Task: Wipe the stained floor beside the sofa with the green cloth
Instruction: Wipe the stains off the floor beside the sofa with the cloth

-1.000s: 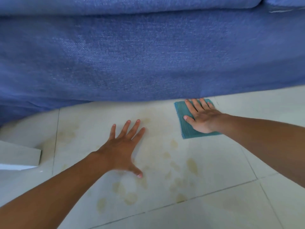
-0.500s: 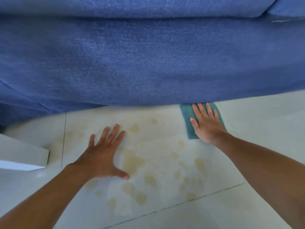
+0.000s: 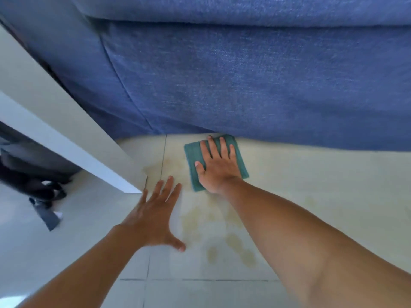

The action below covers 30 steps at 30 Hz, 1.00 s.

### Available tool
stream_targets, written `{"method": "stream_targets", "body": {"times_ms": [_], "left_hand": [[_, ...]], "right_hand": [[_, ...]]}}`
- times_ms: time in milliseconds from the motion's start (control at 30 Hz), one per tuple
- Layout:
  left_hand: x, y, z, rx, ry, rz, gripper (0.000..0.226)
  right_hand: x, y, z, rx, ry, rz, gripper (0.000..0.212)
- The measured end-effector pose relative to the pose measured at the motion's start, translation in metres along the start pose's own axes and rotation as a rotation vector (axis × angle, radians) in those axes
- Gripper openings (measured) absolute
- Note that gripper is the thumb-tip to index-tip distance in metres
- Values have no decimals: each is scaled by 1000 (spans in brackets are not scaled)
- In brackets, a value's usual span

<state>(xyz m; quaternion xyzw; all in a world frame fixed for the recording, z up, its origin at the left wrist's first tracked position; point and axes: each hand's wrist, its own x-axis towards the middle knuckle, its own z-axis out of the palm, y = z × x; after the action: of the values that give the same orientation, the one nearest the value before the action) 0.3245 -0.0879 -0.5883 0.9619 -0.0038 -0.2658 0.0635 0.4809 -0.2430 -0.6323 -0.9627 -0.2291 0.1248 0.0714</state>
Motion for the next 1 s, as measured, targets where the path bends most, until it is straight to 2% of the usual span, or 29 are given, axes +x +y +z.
{"method": "stream_targets", "body": {"times_ms": [133,433,600,833,1000], "left_hand": [[-21,-5,14,-51,35,-14,151],[-36,-21,21,0,62,65,148],[-44,-22,26,6,79,72,143],[-57,-33,30,6,10,130,152],[-62,-37,29,12,-55,109,157]], "right_hand": [[3,-15,5,-15,18,-10,72],[3,-24,6,-40,-12,-15,71],[3,-56,11,-39,-56,-89,71],[3,-68,12,-30,-98,-115,71],[-22,-62,19,-16,-54,-148,71]]}}
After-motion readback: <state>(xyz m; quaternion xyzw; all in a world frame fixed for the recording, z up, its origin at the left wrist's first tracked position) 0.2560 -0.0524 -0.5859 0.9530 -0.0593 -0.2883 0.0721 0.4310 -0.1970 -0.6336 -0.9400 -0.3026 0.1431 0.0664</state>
